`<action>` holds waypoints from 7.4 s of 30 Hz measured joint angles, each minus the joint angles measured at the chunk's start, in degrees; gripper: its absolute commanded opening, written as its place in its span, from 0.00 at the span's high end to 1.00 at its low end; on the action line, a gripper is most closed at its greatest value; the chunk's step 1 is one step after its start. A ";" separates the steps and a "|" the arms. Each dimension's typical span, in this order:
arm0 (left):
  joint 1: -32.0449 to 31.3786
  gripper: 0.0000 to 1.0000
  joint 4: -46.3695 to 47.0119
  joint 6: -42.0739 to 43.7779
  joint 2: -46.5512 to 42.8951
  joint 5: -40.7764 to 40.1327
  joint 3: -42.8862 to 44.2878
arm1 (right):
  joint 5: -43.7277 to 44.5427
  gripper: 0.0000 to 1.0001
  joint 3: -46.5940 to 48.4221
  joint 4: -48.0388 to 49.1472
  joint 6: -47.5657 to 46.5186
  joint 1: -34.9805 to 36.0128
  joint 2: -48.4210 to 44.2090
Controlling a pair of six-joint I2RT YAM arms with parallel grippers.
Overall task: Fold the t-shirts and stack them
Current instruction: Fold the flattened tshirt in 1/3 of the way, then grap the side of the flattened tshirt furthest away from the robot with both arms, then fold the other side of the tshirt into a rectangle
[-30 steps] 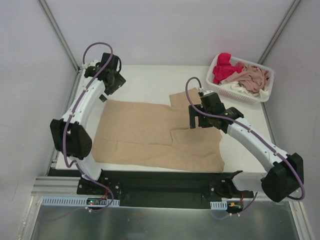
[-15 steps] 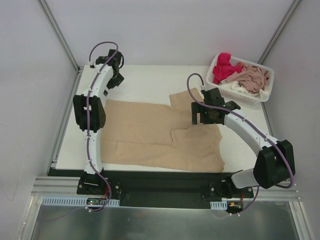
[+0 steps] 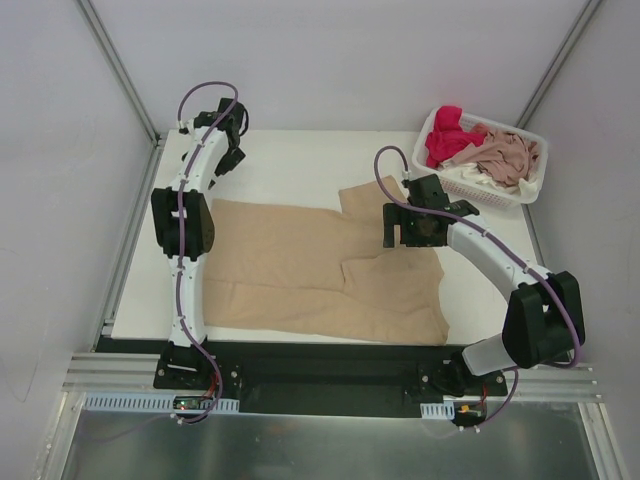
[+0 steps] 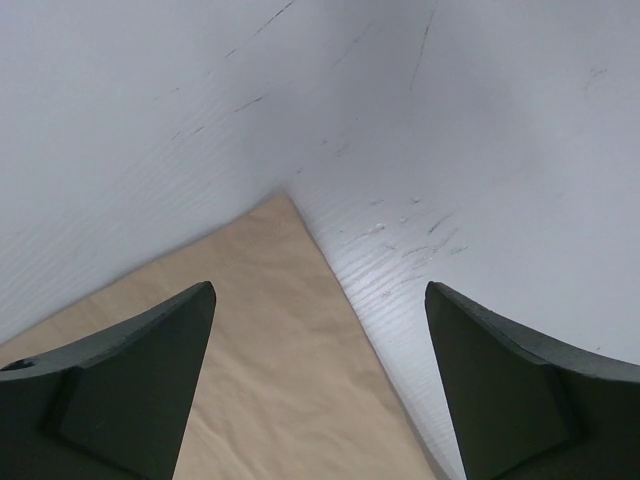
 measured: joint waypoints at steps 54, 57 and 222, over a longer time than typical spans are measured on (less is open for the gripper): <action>1.95 0.60 11.80 0.42 1.81 -1.25 -15.93 | -0.13 0.03 -0.02 -0.02 -1.97 -0.24 1.51; 1.95 0.76 10.01 -0.07 2.99 -0.13 -13.73 | -0.15 0.03 -0.02 -0.04 -2.19 -0.24 1.51; -15.78 0.01 18.47 -6.51 -52.19 6.49 -73.33 | -13.05 0.03 -11.56 -1.70 5.79 -0.72 -4.46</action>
